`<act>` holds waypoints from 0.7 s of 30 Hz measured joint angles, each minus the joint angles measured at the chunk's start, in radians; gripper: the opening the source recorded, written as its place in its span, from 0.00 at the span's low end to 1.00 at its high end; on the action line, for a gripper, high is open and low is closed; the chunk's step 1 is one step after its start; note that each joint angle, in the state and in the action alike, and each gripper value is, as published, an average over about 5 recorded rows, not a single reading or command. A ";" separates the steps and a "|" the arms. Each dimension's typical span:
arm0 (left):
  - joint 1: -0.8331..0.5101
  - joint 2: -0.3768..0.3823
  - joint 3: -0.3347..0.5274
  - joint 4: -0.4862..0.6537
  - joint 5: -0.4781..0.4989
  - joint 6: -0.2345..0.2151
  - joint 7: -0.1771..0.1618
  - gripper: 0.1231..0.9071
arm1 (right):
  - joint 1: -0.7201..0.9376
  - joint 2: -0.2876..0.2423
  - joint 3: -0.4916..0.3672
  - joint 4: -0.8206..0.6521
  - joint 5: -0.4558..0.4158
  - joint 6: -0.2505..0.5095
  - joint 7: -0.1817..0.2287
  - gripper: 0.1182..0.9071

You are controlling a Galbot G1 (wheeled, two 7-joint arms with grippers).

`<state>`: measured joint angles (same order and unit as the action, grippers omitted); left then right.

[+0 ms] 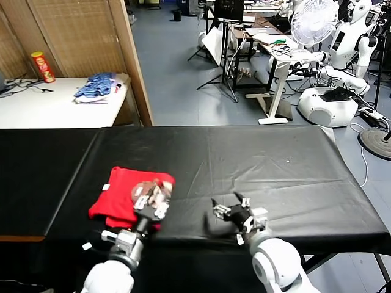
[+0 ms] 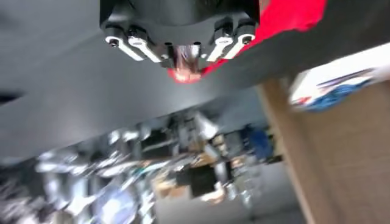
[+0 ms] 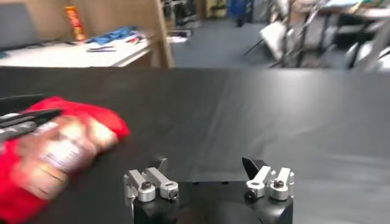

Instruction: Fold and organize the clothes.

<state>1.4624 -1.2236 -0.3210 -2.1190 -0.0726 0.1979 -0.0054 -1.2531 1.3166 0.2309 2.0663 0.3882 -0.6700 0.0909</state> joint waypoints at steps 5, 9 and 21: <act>0.003 0.006 -0.013 -0.052 -0.105 -0.033 0.011 0.81 | 0.090 0.029 -0.083 -0.059 0.160 -0.024 0.029 0.86; 0.019 0.005 -0.041 -0.095 -0.144 -0.034 -0.003 0.86 | 0.178 0.067 -0.153 -0.140 0.235 -0.011 0.052 0.86; 0.115 -0.029 -0.107 -0.154 -0.100 -0.051 -0.047 0.86 | 0.314 0.161 -0.238 -0.376 0.354 0.007 0.066 0.50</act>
<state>1.5772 -1.2530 -0.4281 -2.2734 -0.1725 0.1469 -0.0521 -0.9394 1.4779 -0.0075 1.6905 0.7421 -0.6630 0.1569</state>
